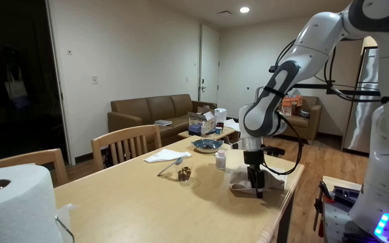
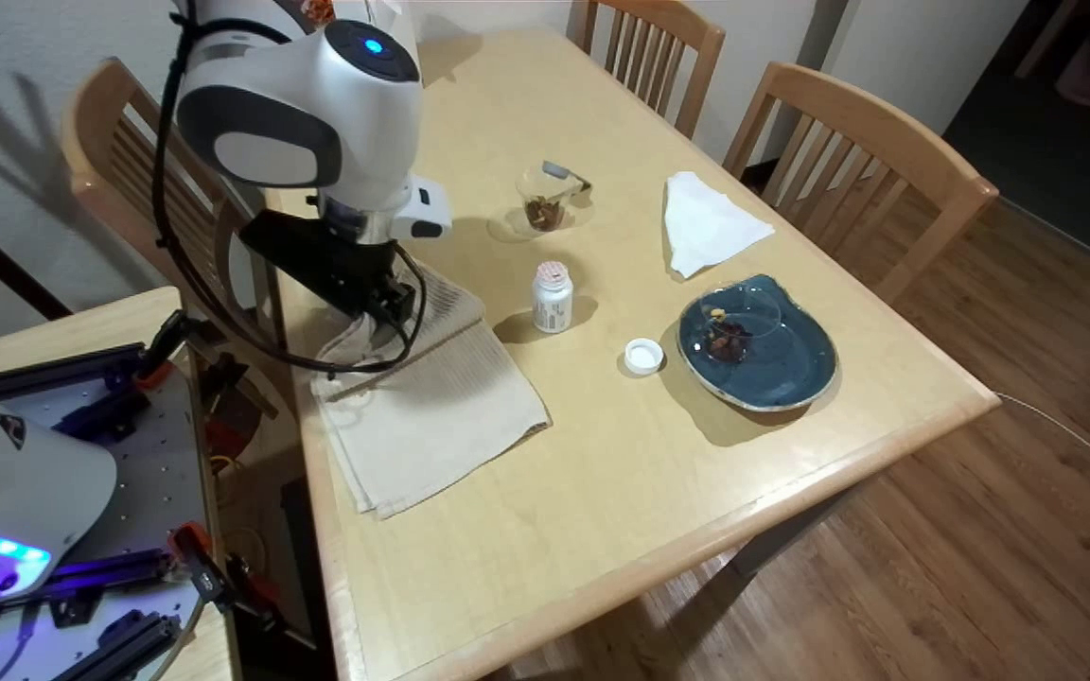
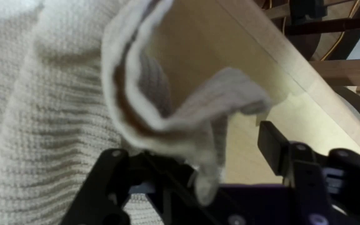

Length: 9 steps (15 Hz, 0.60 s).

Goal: Unfold the towel

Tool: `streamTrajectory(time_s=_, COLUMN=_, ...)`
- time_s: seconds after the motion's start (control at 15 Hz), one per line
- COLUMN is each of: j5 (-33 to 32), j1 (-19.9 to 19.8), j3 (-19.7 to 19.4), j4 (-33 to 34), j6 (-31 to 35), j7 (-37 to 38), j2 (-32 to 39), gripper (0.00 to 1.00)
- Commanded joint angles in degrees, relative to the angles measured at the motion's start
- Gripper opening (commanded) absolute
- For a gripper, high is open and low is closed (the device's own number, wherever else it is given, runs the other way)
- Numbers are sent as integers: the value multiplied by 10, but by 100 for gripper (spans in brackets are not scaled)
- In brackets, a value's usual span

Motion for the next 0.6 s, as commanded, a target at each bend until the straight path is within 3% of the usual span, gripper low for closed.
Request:
streamTrajectory(time_s=0.0, j5=-56, j1=-10, j3=0, j4=-3, j6=5, j7=81, j2=-1, gripper=95)
streamTrajectory(time_s=0.13, j5=-73, j1=-12, j3=2, j4=-1, j6=2, j7=103, j2=2, gripper=100)
streamTrajectory(time_s=0.53, j5=-112, j1=-1, j3=27, j4=16, j6=5, j7=104, j2=25, gripper=100)
